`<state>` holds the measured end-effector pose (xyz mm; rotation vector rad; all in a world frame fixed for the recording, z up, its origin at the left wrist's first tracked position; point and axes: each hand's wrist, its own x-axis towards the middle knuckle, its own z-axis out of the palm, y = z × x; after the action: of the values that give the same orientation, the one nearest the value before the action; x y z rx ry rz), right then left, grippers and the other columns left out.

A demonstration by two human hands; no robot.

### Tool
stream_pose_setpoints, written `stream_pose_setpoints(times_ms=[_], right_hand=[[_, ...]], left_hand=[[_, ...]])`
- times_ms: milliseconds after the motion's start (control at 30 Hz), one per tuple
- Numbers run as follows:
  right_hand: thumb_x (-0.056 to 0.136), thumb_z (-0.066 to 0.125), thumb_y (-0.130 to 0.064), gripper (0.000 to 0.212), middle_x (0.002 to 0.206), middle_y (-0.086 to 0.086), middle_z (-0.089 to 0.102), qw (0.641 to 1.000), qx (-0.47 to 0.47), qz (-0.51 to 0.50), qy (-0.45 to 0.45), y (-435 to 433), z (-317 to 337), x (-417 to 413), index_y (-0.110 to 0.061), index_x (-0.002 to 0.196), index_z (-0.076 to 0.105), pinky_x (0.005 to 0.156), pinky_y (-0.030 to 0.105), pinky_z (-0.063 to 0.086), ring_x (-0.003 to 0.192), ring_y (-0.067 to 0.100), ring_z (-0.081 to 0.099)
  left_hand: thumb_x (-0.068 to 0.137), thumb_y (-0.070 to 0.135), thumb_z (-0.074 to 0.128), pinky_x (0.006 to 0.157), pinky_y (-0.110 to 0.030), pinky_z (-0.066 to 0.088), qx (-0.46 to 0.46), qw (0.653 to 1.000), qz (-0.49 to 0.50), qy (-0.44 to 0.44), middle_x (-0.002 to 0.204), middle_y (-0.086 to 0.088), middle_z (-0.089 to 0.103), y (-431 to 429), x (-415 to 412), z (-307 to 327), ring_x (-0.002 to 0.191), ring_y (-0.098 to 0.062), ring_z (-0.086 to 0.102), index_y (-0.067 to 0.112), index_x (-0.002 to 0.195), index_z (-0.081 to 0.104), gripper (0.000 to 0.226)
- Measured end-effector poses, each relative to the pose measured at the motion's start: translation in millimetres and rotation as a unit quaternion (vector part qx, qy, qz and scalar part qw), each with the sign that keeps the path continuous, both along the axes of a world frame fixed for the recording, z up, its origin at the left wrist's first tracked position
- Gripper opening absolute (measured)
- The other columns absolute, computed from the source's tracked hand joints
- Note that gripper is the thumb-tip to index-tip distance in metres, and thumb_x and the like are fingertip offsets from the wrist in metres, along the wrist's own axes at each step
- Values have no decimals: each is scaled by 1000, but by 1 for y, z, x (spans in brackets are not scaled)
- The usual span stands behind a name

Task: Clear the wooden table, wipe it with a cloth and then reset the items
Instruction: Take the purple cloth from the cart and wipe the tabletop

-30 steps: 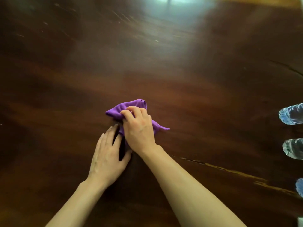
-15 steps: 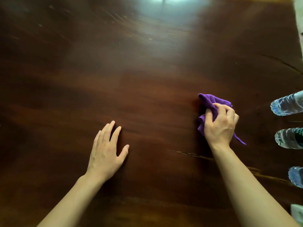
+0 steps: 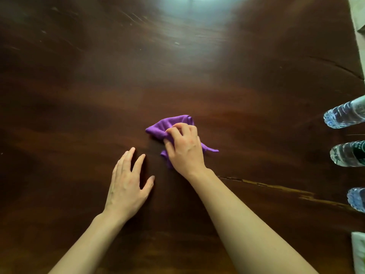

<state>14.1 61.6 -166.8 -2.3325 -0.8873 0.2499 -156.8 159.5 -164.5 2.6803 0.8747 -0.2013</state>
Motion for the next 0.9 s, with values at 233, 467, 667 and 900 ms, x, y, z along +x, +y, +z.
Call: stream_pose_setpoints(times_ms=[233,467,667,900], right_hand=[[95,63,-22,21,118,6,62,998,53,-18,29,-37,14,-19,-12,113,67,95,34,45,108,24,51],[96,62,-24,18,117,1,63,993,49,-107,1,-110,26,-67,-15,112,65,90,17,32,105,19,50],[96,63,-22,22,120,4,63,987,22,-158,-9,-168,30,-118,-14,116,66,94,28,43,109,23,51],[95,64,-24,23,121,10,63,980,-49,-184,-56,-208,23,-175,-12,115,67,87,41,51,108,29,55]], left_hand=[[87,34,70,114,-39,31,-22,999,4,-39,153,-9,38,-8,-17,8,143,-25,34,15,138,53,57],[88,32,68,113,-41,35,-29,997,-26,-67,150,-10,43,-35,-48,17,139,-26,41,13,134,55,51],[90,39,65,115,-41,31,-29,996,-67,-56,151,-8,43,-67,-82,21,140,-26,39,17,137,54,53],[89,46,63,117,-49,31,-5,994,-103,-33,153,-13,40,-100,-113,20,142,-30,36,17,143,50,63]])
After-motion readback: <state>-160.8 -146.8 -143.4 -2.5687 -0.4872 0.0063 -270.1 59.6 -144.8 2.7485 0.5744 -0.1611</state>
